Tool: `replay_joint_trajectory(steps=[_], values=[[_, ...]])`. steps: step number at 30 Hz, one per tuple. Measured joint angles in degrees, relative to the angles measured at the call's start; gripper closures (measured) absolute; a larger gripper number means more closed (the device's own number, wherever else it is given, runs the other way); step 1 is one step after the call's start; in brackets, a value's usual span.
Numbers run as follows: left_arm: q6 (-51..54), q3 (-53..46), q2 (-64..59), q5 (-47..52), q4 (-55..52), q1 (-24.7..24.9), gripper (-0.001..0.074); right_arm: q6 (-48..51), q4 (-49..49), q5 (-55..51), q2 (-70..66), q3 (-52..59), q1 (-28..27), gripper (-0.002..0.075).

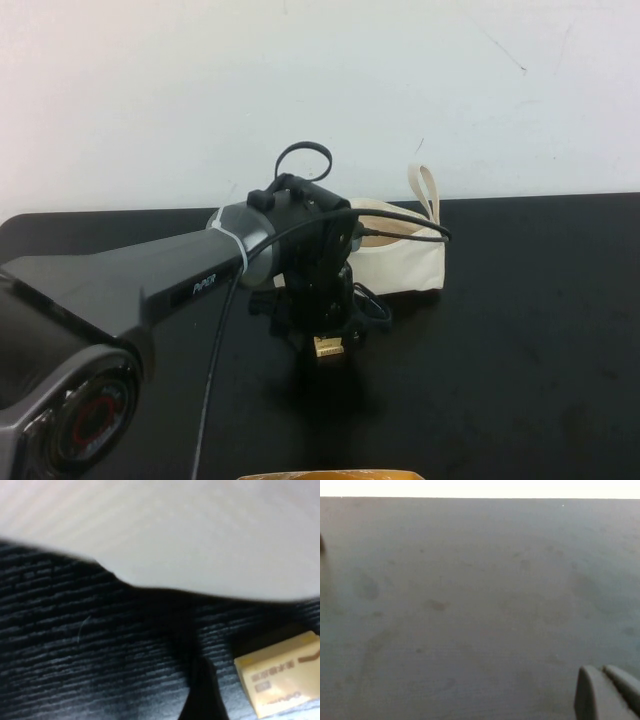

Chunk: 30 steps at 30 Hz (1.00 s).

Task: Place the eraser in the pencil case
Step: Pick up the eraser from the table

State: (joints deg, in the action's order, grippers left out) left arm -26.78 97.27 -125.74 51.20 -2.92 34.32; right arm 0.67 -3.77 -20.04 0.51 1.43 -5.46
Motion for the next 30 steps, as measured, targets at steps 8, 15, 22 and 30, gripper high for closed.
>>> replay_joint_trajectory(steps=[8, 15, 22, 30], values=[[0.0, 0.0, -0.3, -0.1, 0.0, 0.0, 0.0319, 0.0, 0.0, 0.0, 0.0, 0.0, 0.0, 0.0727], [-0.1, 0.2, -0.3, 2.4, 0.0, 0.0, 0.0447, 0.0, 0.0, 0.0, 0.0, 0.0, 0.0, 0.0727], [3.4, 0.4, 1.5, 10.1, -1.4, 1.4, 0.0447, 0.0, 0.0, 0.0, 0.0, 0.0, 0.0, 0.0727], [4.7, 0.4, 12.0, 7.0, -12.9, 9.3, 0.0447, 0.0, 0.0, 0.0, 0.0, 0.0, 0.0, 0.0727]])
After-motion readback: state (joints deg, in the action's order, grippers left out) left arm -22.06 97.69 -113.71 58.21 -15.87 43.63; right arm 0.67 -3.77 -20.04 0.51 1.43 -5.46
